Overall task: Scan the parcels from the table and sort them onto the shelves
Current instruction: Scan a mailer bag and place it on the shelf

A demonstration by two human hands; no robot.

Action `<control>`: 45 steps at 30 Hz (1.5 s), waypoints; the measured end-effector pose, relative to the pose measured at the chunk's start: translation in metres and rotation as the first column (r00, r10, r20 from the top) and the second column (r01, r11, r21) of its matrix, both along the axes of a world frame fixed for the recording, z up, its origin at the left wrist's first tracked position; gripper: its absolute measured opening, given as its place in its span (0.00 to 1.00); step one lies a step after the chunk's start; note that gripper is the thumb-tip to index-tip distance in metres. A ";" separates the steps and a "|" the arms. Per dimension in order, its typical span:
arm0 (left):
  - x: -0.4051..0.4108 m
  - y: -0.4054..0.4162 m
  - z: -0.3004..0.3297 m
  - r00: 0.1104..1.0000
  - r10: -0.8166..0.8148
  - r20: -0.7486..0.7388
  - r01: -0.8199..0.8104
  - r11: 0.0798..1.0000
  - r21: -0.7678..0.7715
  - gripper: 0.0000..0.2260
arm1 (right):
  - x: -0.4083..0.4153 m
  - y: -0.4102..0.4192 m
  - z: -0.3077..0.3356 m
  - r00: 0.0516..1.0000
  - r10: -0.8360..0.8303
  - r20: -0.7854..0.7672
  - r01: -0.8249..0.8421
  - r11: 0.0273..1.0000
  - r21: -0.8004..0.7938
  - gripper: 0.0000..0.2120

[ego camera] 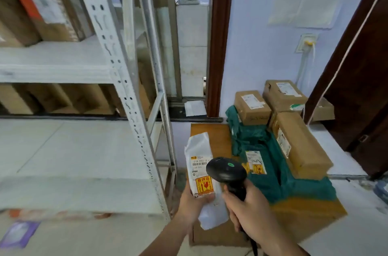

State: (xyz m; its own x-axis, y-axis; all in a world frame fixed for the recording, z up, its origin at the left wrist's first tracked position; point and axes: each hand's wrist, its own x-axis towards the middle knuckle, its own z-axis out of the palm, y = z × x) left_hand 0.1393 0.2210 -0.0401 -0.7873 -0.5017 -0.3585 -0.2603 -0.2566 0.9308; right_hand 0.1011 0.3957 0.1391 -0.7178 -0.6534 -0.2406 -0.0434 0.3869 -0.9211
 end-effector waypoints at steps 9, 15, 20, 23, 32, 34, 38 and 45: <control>0.149 -0.007 0.000 0.918 0.397 0.001 -0.397 0.918 0.014 0.17 | 0.082 -0.052 -0.021 0.922 0.385 -0.032 -0.383 0.922 0.056 0.04; 0.257 -0.048 0.001 0.801 0.598 0.022 -0.598 0.801 -0.003 0.21 | 0.158 -0.117 -0.024 0.819 0.574 -0.006 -0.572 0.817 0.066 0.06; 0.338 -0.112 0.016 0.711 0.702 -0.034 -0.703 0.711 -0.024 0.21 | 0.226 -0.193 -0.018 0.756 0.653 -0.044 -0.650 0.757 0.067 0.07; 0.385 -0.158 0.031 0.681 0.729 -0.074 -0.732 0.681 -0.027 0.14 | 0.270 -0.243 -0.011 0.706 0.705 -0.070 -0.702 0.710 0.058 0.08; 0.490 -0.310 0.048 0.635 0.767 -0.095 -0.773 0.631 -0.074 0.21 | 0.351 -0.387 0.009 0.670 0.740 -0.059 -0.741 0.671 0.008 0.05; 0.502 -0.345 0.044 0.636 0.766 -0.091 -0.772 0.632 -0.077 0.22 | 0.358 -0.419 0.008 0.675 0.737 -0.043 -0.737 0.676 0.009 0.05; 0.511 -0.419 0.036 0.624 0.777 -0.083 -0.781 0.621 -0.065 0.21 | 0.368 -0.487 0.005 0.682 0.731 -0.013 -0.731 0.681 -0.034 0.08; 0.510 -0.542 0.027 0.645 0.758 -0.092 -0.764 0.642 -0.066 0.28 | 0.375 -0.609 0.001 0.679 0.733 -0.035 -0.733 0.680 0.002 0.07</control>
